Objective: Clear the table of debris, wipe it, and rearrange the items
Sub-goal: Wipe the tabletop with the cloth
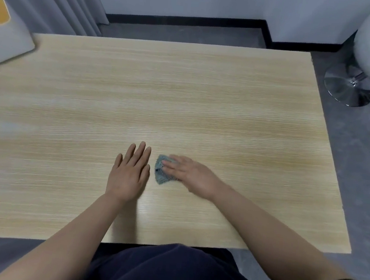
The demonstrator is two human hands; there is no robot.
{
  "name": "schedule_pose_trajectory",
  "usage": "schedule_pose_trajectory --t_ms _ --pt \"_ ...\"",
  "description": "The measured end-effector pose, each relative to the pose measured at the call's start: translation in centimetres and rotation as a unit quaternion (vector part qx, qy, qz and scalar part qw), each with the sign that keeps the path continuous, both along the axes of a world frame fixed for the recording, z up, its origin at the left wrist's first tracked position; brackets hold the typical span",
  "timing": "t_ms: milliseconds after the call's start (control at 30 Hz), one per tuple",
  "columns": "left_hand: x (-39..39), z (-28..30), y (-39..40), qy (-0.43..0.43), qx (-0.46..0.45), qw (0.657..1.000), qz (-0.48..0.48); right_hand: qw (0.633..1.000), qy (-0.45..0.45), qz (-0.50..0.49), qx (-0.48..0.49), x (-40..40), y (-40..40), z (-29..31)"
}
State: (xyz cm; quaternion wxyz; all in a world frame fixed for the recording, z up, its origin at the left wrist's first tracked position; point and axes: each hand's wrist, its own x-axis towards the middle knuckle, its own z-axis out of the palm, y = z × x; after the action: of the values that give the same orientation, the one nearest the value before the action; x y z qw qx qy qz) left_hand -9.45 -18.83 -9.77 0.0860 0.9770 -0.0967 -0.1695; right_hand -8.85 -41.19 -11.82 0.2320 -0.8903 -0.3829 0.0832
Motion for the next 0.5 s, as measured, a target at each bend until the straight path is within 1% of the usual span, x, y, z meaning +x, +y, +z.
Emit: schedule_pose_trajectory --t_ms 67,133,233,267,300,333,367,433,467,500 --pt "0.7 0.2 -0.1 -0.003 0.004 1.000 -0.003 0.998 0.023 -0.056 -0.017 2.4 -1.7 0.8" --pt "1.7 0.3 -0.4 -0.003 0.010 1.000 -0.009 0.985 0.031 -0.166 -0.036 5.1 -3.8 1.3" --pt "3.4 0.4 -0.8 0.002 0.011 1.000 -0.019 0.941 0.033 -0.334 -0.042 7.3 -5.1 0.9" --pt "3.9 0.4 -0.9 0.002 0.013 1.000 -0.023 0.928 0.029 -0.370 -0.036 7.3 -4.5 0.9" --pt "4.4 0.3 -0.9 0.001 0.015 1.000 -0.025 0.923 0.026 -0.383 -0.036 6.8 -3.5 0.9" --pt "4.8 0.2 -0.9 0.000 0.016 1.000 -0.026 0.929 0.020 -0.368 -0.032 6.0 -2.2 0.9" --pt "5.2 0.1 -0.8 -0.001 0.016 0.999 -0.028 0.943 0.016 -0.331 -0.020 5.0 -0.9 0.9" --pt "5.5 -0.1 -0.7 -0.005 0.011 0.999 -0.032 0.977 0.014 -0.212 0.000 3.1 0.9 1.5" --pt "5.5 -0.1 -0.6 -0.007 0.004 0.999 -0.033 0.988 0.019 -0.155 -0.008 2.6 1.2 1.6" --pt "5.5 -0.2 -0.5 -0.010 -0.004 0.999 -0.035 0.992 0.023 -0.120 -0.021 2.5 1.2 1.6"
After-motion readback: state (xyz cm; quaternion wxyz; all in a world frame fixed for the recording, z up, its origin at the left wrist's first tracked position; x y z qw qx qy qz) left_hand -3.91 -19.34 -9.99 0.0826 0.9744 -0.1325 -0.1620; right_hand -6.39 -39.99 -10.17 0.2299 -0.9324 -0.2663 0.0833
